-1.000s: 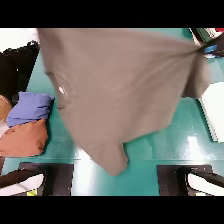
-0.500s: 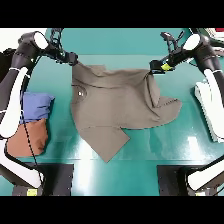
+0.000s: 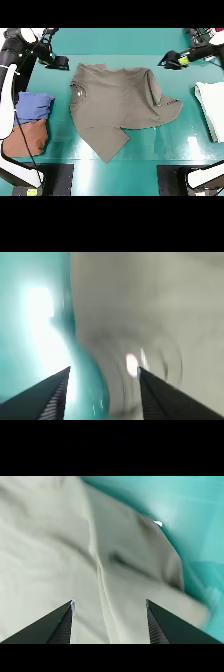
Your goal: Fold the shirts.
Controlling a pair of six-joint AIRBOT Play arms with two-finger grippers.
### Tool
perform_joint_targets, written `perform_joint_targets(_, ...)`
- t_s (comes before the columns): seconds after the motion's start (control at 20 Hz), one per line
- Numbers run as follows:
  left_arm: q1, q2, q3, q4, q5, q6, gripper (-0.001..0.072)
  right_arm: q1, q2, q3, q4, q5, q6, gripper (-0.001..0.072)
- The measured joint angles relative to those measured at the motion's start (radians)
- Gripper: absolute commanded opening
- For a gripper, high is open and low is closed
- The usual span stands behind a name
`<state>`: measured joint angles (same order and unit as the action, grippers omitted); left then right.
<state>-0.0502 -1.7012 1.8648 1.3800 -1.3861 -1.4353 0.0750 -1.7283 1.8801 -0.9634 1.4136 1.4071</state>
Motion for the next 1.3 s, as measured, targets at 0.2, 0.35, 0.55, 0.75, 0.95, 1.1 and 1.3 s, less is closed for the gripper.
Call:
perform_joint_targets(0.2, 0.01, 0.2, -0.308, -0.005, -0.01, -0.015, 0.0501, -0.074, 0.095, -0.029, 0.014, 0.102, -0.028, 0.05)
perform_joint_targets(0.35, 0.011, 0.388, -0.616, -0.053, 0.04, -0.034, 0.0501, -0.122, 0.196, -0.147, 0.019, 0.109, -0.042, 0.05)
perform_joint_targets(0.55, 0.013, 0.607, -1.006, -0.223, 0.148, -0.05, 0.0501, -0.18, 0.343, -0.366, 0.019, 0.05, -0.051, 0.05)
perform_joint_targets(0.75, 0.012, 0.692, -1.254, -0.396, 0.254, -0.053, 0.0501, -0.214, 0.463, -0.534, 0.021, -0.007, -0.056, 0.05)
perform_joint_targets(0.95, -0.005, 0.715, -1.377, -0.509, 0.352, -0.037, 0.0501, -0.225, 0.533, -0.62, 0.022, -0.042, -0.058, 0.05)
perform_joint_targets(1.1, -0.066, 0.718, -1.413, -0.552, 0.452, -0.03, 0.0498, -0.227, 0.554, -0.643, 0.021, -0.051, -0.059, 0.05)
perform_joint_targets(1.3, -0.106, 0.718, -1.418, -0.561, 0.546, -0.045, 0.0036, -0.238, 0.562, -0.66, -0.013, -0.035, -0.059, 0.05)
